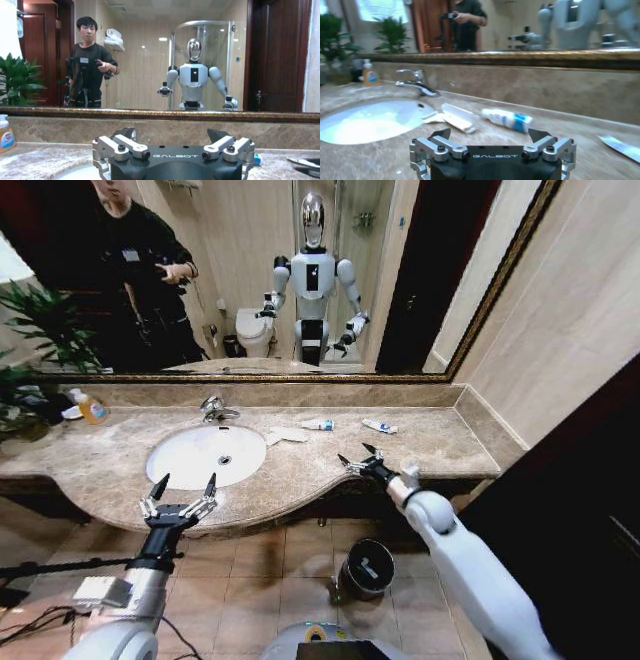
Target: Pick up the trash from the sink and place it in the trash bin.
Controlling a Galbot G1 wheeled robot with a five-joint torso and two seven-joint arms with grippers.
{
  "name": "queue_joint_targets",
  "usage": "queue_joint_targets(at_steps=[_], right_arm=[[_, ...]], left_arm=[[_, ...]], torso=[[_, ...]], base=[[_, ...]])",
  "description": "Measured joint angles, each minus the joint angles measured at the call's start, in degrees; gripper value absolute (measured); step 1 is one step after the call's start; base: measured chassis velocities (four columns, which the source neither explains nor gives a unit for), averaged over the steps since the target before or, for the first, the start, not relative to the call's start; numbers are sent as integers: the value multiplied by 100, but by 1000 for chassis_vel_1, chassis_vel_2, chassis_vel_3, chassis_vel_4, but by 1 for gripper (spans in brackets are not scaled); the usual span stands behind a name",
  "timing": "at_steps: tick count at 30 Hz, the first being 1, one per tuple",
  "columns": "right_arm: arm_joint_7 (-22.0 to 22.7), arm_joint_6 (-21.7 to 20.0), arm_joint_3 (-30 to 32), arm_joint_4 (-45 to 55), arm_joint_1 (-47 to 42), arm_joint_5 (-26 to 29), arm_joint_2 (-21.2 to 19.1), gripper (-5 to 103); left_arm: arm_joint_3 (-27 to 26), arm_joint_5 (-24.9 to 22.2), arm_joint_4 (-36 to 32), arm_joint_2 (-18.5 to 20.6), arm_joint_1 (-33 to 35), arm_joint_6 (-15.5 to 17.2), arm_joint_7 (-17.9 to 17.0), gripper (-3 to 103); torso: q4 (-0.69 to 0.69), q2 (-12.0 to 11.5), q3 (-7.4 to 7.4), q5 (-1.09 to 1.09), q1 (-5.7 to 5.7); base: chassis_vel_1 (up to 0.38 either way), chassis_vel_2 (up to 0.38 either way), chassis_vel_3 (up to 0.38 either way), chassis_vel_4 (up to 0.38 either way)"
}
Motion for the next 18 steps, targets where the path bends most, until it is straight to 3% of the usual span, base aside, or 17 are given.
queue_joint_targets(at_steps=[12,18], right_arm=[[-376,41,-1333,-1716,1832,52,481,100],[-668,197,-1851,-2894,2889,-221,788,100]], left_arm=[[1,0,0,0,0,0,2,100],[0,0,0,0,0,0,1,100]], torso=[[0,0,0,0,0],[0,1,-1,-1,0]], base=[[0,0,0,0],[0,0,0,0]])
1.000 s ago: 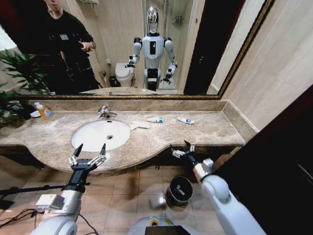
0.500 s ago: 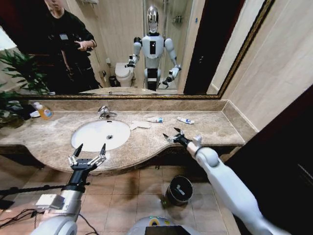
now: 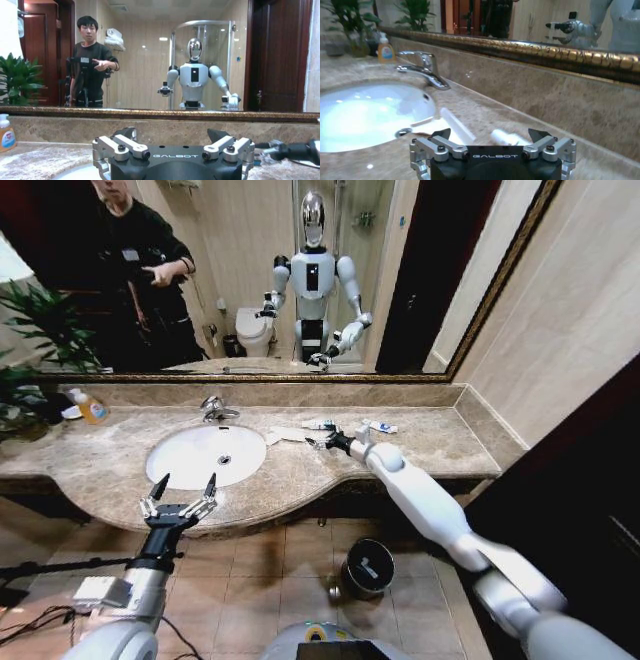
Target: Pick up the trash from the sink and place it in the trash bin.
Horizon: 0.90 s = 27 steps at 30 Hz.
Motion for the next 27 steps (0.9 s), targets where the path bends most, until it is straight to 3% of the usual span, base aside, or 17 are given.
queue_joint_targets(at_steps=[7,11,18,21,22,27], right_arm=[[-91,112,-273,-796,622,-330,203,100],[-352,171,-772,-1547,1160,-584,221,100],[-603,124,-965,-2042,1447,-843,309,103],[-627,91,-981,-2093,1461,-867,323,100],[-656,82,-986,-2146,1463,-907,342,90],[-814,71,-999,-2175,1463,-1082,353,74]], left_arm=[[0,0,0,0,0,0,0,100],[0,0,0,0,0,0,0,100],[0,0,0,0,0,0,0,100],[0,0,0,0,0,1,0,100],[0,0,0,0,0,0,0,100],[0,0,0,0,0,0,0,100]], torso=[[0,0,0,1,-1],[-1,0,0,0,-1],[-1,0,0,0,-1],[-1,0,0,1,-1],[-1,0,0,1,-1],[-1,1,-1,1,-1]], base=[[0,0,0,0],[0,0,0,0],[0,0,0,0],[0,0,0,0],[0,0,0,0],[0,0,0,0]])
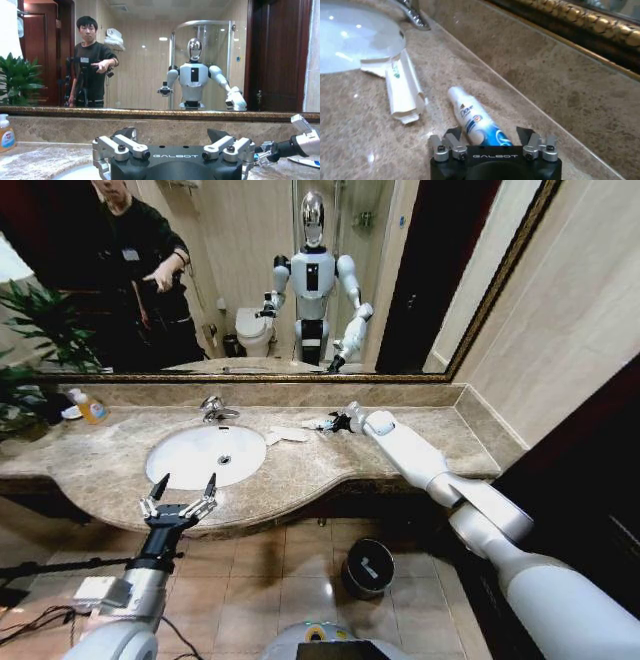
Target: Pick up the trash from the sink and place it in the trash bin.
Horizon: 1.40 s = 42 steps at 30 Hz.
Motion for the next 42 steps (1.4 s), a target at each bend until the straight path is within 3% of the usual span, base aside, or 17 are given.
queue_joint_targets(at_steps=[2,5,8,16,18,24,27,28,30,31,34,39,42], right_arm=[[-48,3,-1,4,-9,-64,-3,63],[-50,15,-1,17,-21,-76,-11,57],[-5,74,2,66,-46,-74,-55,41],[221,55,56,373,-194,125,-239,22],[495,-8,153,681,-371,380,-341,18],[1242,-50,324,1374,-740,951,-514,18],[2052,19,581,2138,-1221,1431,-661,18],[2052,19,581,2138,-1221,1431,-661,18],[2751,97,832,2805,-1749,1797,-781,18],[2751,97,832,2805,-1749,1797,-781,18],[3336,268,1250,3783,-2613,2120,-1013,18],[3421,414,1795,4687,-3438,2192,-1364,18],[3400,706,2408,5360,-4434,2181,-1612,18]], left_arm=[[0,0,0,0,0,0,0,100],[0,0,0,0,0,0,0,100],[0,0,0,0,0,0,0,100],[0,0,0,0,0,0,0,100],[0,0,0,0,0,0,0,100],[0,0,0,0,0,0,0,100],[0,0,0,0,0,0,0,100],[0,0,0,0,0,0,0,100],[0,0,0,0,0,0,-1,100],[0,0,0,0,0,0,-1,100],[0,0,0,0,0,0,-1,100],[0,0,0,0,0,0,0,100],[0,0,0,0,0,0,0,100]], torso=[[0,0,0,0,0],[0,0,0,0,0],[0,0,0,0,0],[0,0,0,0,0],[0,0,0,1,0],[0,0,0,1,0],[0,0,0,1,0],[0,0,0,1,0],[1,0,0,0,0],[1,0,0,0,0],[0,0,0,2,0],[0,0,-2,0,-1],[-2,0,-1,2,-1]], base=[[0,0,0,0],[0,0,0,0],[0,0,0,0],[0,0,0,0],[0,0,0,0],[0,0,0,0],[0,0,0,0],[0,0,0,0],[0,0,0,0],[0,0,0,0],[0,0,0,0],[0,0,0,0],[0,0,0,0]])
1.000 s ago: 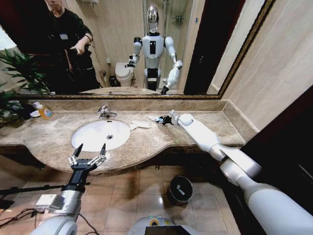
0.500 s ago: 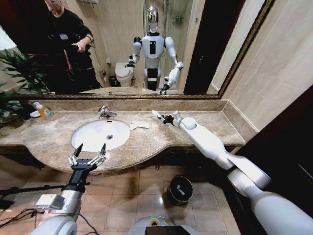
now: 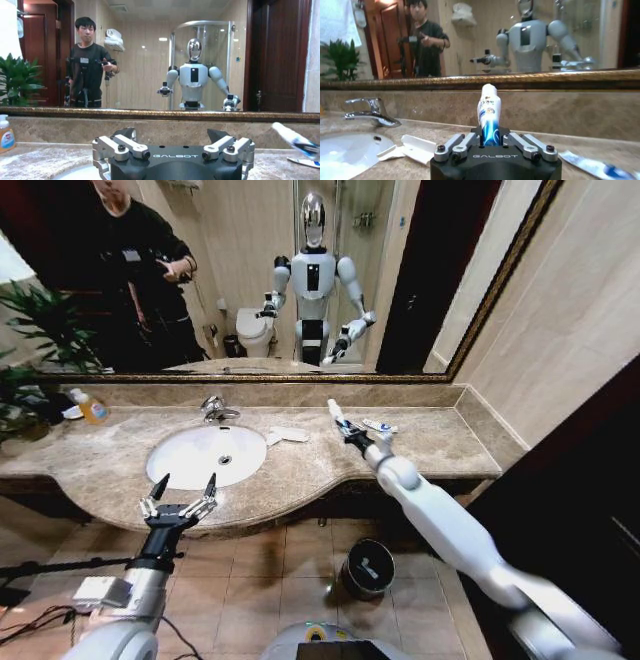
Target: Pick up the trash from the sink and place it in the trash bin.
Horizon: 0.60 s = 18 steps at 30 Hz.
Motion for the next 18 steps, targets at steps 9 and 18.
queue_joint_targets(at_steps=[9,18], right_arm=[[-3,605,819,789,-1447,-446,41,18],[-319,669,2058,1455,-2993,-764,424,18]], left_arm=[[0,0,0,0,0,0,1,100],[-1,0,0,0,0,0,0,100]], torso=[[2,0,0,1,0],[1,0,1,-1,0]], base=[[0,0,0,0],[0,0,0,0]])
